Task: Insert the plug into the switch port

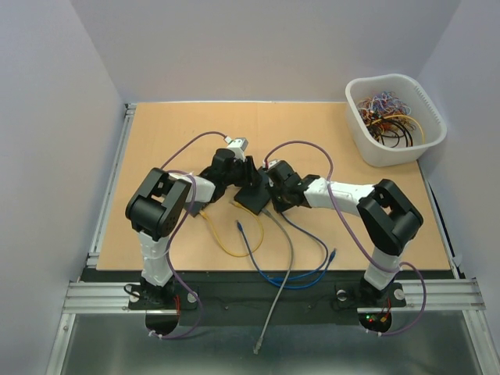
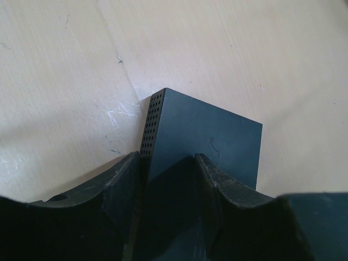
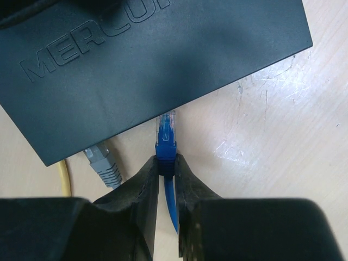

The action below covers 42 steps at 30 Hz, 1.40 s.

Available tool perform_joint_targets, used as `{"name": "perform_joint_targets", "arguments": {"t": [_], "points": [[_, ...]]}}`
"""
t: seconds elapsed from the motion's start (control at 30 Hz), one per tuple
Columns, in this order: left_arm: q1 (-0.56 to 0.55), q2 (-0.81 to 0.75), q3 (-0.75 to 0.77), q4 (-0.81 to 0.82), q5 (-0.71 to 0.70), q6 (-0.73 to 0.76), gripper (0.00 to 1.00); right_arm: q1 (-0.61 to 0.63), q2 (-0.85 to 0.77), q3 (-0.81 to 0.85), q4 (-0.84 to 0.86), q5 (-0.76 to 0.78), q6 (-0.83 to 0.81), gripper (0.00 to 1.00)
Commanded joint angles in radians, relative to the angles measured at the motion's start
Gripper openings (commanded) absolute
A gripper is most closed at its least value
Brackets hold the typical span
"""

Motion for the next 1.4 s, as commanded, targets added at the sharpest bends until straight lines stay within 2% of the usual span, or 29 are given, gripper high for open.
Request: {"name": "perform_joint_targets", "arguments": {"t": [0.0,0.43,0.67,0.83,1.1,1.37], "points": [[-0.011,-0.003,0.028,0.004,0.034,0.023,0.53,0.012,0.014,0.063,0.004,-0.029,-0.011,0.01],[-0.019,0.04,0.005,0.001,0.022,0.002,0.52,0.072,0.054,0.164,-0.027,-0.014,0.007,0.0],[-0.023,0.013,-0.018,0.002,0.031,0.017,0.52,0.083,0.08,0.172,-0.027,0.021,-0.002,0.0],[-0.025,0.028,-0.021,0.016,0.092,0.06,0.5,0.083,0.052,0.146,0.002,0.112,-0.046,0.01],[-0.031,0.046,-0.032,0.062,0.19,0.069,0.48,0.081,-0.014,0.108,0.078,0.117,-0.114,0.0],[-0.055,0.053,-0.039,0.074,0.203,0.045,0.48,0.061,0.02,0.108,0.122,0.11,-0.139,0.0]]}}
